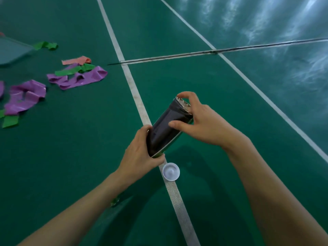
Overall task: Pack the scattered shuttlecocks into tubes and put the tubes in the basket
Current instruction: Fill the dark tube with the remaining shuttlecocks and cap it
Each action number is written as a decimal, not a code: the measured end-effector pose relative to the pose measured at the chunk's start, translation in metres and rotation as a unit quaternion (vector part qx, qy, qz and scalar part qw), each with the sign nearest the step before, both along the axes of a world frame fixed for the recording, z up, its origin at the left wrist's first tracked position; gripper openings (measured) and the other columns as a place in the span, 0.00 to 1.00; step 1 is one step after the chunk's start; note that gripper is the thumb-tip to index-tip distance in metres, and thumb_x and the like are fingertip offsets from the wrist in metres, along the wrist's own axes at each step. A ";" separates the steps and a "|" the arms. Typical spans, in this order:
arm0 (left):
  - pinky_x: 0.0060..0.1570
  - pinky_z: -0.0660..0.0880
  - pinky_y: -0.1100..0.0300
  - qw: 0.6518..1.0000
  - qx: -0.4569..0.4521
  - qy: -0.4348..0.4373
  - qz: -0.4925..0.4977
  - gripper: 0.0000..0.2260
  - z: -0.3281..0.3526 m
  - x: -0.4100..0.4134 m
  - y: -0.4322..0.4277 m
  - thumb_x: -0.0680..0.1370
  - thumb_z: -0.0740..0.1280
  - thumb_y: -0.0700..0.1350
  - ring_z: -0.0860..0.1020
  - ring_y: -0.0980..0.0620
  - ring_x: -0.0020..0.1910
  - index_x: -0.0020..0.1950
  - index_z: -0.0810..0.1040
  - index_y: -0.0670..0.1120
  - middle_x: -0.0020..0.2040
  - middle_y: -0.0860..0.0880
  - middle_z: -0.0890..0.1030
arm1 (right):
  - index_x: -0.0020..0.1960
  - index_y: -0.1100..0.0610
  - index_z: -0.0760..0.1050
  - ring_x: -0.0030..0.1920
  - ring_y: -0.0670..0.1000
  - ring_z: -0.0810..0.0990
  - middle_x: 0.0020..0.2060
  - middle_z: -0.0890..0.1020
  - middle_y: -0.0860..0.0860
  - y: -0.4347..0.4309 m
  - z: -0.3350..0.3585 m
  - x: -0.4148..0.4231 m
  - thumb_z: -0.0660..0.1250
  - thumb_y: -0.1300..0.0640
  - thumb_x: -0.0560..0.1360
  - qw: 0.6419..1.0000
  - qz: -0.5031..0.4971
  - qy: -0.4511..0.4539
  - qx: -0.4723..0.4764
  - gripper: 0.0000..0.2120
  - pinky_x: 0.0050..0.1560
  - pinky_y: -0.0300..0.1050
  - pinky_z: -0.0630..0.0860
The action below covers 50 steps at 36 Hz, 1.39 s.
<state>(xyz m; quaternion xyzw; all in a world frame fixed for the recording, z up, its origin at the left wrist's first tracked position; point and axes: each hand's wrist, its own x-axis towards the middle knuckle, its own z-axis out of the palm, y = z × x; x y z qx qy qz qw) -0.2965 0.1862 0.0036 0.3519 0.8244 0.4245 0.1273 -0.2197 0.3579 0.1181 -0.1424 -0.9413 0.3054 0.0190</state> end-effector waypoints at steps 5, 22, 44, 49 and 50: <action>0.47 0.74 0.59 1.000 0.017 -0.009 0.007 0.32 -0.001 -0.002 -0.006 0.65 0.76 0.49 0.74 0.58 0.48 0.62 0.61 0.59 0.54 0.58 0.71 | 0.77 0.44 0.36 0.61 0.49 0.76 0.63 0.77 0.48 0.002 0.013 -0.008 0.65 0.28 0.61 0.993 0.023 -0.078 -0.089 0.56 0.66 0.47 0.68; 0.45 0.75 0.51 0.987 -0.129 0.081 -0.051 0.39 -0.021 -0.003 0.010 0.68 0.73 0.54 0.74 0.46 0.53 0.74 0.59 0.51 0.60 0.50 0.70 | 0.76 0.43 0.56 0.61 0.43 0.75 0.62 0.78 0.45 0.020 -0.068 0.009 0.64 0.43 0.76 0.962 -0.134 0.015 -0.237 0.31 0.65 0.37 0.67; 0.49 0.74 0.52 0.897 -0.428 0.098 -0.049 0.43 -0.076 -0.020 -0.042 0.69 0.73 0.54 0.73 0.44 0.56 0.76 0.52 0.52 0.61 0.45 0.69 | 0.75 0.49 0.57 0.77 0.55 0.46 0.76 0.55 0.50 -0.034 -0.264 0.038 0.66 0.51 0.76 0.986 0.026 -0.168 -0.007 0.31 0.76 0.56 0.47; 0.50 0.73 0.53 0.893 -0.435 0.101 -0.052 0.43 -0.075 -0.020 -0.043 0.69 0.73 0.54 0.73 0.45 0.57 0.77 0.50 0.52 0.61 0.45 0.68 | 0.74 0.54 0.62 0.74 0.53 0.55 0.73 0.62 0.51 -0.020 -0.263 0.038 0.66 0.54 0.77 0.990 -0.083 -0.091 -0.075 0.28 0.75 0.52 0.53; 0.50 0.73 0.53 0.893 -0.436 0.102 -0.053 0.43 -0.075 -0.020 -0.043 0.69 0.73 0.54 0.72 0.45 0.57 0.76 0.50 0.52 0.61 0.45 0.68 | 0.74 0.54 0.63 0.73 0.53 0.57 0.72 0.64 0.52 -0.017 -0.256 0.036 0.67 0.53 0.76 0.984 -0.125 -0.069 -0.104 0.28 0.74 0.51 0.55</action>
